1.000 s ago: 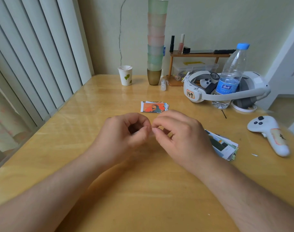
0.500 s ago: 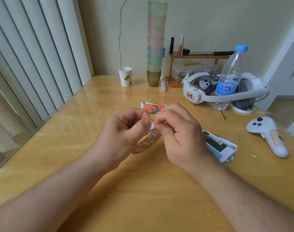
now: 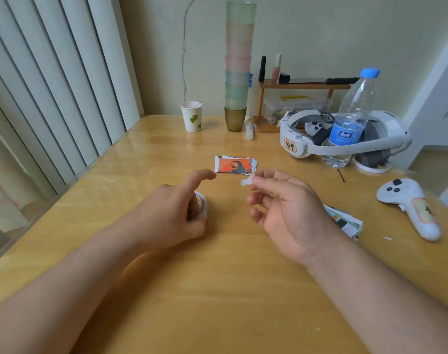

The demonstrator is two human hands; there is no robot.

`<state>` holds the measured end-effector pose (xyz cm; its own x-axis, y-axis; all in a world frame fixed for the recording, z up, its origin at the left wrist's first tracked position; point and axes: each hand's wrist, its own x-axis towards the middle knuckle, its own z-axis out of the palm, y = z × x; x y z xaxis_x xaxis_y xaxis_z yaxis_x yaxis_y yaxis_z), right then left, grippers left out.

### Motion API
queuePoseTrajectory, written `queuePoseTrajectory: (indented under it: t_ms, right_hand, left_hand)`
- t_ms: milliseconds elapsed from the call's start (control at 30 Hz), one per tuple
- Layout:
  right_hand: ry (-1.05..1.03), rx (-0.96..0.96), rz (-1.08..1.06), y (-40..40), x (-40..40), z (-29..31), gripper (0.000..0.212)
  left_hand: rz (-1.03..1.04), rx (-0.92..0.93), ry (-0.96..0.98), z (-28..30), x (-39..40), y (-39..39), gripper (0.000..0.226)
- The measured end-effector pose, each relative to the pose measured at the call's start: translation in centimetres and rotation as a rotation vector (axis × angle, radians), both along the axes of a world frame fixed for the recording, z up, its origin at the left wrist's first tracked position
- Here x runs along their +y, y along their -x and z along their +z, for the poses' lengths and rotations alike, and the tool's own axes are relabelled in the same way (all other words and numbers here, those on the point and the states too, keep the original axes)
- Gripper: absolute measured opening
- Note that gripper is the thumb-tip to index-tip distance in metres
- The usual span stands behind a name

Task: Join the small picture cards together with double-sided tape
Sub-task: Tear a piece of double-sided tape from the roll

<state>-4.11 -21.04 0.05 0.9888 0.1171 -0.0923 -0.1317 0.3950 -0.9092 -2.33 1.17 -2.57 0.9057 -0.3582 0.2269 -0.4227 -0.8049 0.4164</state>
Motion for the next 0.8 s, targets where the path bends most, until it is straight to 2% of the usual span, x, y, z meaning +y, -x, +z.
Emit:
queuePoseTrajectory:
  t_ms: [67, 167, 233, 333, 400, 467, 567, 633, 733, 800]
  right_hand:
    - [-0.013, 0.040, 0.019, 0.1, 0.2, 0.0, 0.028]
    - [-0.026, 0.061, 0.051, 0.3, 0.2, 0.0, 0.028]
    - [-0.046, 0.076, 0.073, 0.3, 0.3, 0.0, 0.026]
    - [-0.069, 0.088, 0.107, 0.4, 0.6, -0.1, 0.017]
    - [-0.092, 0.078, 0.119, 0.3, 0.7, -0.3, 0.010]
    - [-0.114, 0.068, 0.115, 0.2, 0.7, -0.5, 0.010]
    - [-0.119, 0.054, 0.099, 0.2, 0.9, -0.4, 0.020]
    - [-0.135, 0.047, 0.090, 0.4, 1.1, -0.4, 0.014]
    - [-0.156, 0.019, 0.068, 0.6, 1.6, -0.5, 0.010]
    - [-0.091, -0.031, 0.023, 0.7, 1.8, -0.7, 0.009]
  left_hand:
    - [-0.006, 0.056, 0.038, 0.3, 0.0, 0.2, 0.060]
    - [0.043, 0.021, 0.183, 1.1, -0.3, 0.5, 0.035]
    - [0.093, 0.024, 0.405, 1.5, -1.3, 1.2, 0.035]
    - [0.040, 0.374, 0.947, 1.8, -3.7, 2.4, 0.039]
    - [-0.030, 0.545, 1.176, 1.9, -5.4, 3.1, 0.039]
    - [-0.033, 0.627, 1.330, 2.0, -6.5, 3.5, 0.041]
    - [0.011, 0.664, 1.448, 2.2, -7.0, 3.6, 0.035]
    - [0.023, 0.655, 1.490, 2.2, -7.1, 3.6, 0.025]
    - [0.023, 0.642, 1.519, 2.3, -7.2, 3.7, 0.031]
    - [0.053, 0.616, 1.499, 2.2, -7.3, 3.7, 0.026]
